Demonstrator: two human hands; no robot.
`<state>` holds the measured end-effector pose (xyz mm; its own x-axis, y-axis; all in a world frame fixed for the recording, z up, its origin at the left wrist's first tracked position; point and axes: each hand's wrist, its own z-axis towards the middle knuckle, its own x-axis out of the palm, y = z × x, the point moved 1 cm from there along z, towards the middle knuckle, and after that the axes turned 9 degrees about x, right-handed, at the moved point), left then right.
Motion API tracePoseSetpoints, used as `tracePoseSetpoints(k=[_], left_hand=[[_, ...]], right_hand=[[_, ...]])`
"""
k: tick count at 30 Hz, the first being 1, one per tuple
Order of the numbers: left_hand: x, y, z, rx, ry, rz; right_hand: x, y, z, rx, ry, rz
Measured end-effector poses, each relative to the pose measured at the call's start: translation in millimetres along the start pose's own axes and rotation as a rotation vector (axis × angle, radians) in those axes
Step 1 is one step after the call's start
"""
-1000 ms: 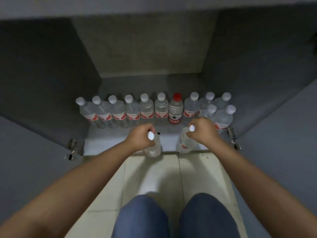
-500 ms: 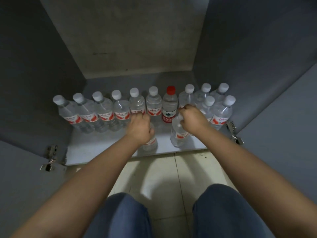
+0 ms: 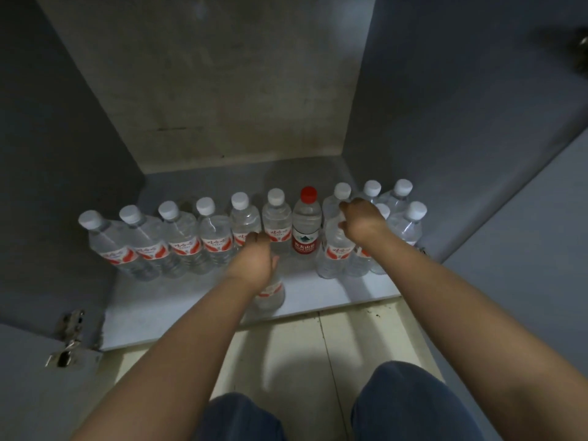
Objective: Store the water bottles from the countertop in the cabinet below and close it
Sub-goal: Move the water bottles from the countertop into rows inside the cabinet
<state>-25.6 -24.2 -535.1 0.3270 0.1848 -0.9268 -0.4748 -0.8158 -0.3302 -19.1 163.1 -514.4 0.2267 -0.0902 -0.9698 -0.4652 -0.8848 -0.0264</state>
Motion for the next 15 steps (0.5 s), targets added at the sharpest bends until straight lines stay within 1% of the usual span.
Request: tracePoseSetpoints(k=[3,10,13,15], left_hand=[[-1.1,1.8,2.6,0.002,0.019,0.033],[-2.8,-7.3,10.0,0.037,0.121,0.128],[-4.1,-5.8,10.0,0.093,0.171,0.203],[-5.7,-6.1,11.2,0.116,0.173,0.236]], right_hand=[[0.9,-2.7,3.1,0.002,-0.011,0.003],[5.8,-2.6,7.6,-0.021,-0.019,0.056],[10.7,-2.6,8.8,-0.013,-0.038,0.101],[14.4,-2.0,9.6,-0.024,-0.048,0.123]])
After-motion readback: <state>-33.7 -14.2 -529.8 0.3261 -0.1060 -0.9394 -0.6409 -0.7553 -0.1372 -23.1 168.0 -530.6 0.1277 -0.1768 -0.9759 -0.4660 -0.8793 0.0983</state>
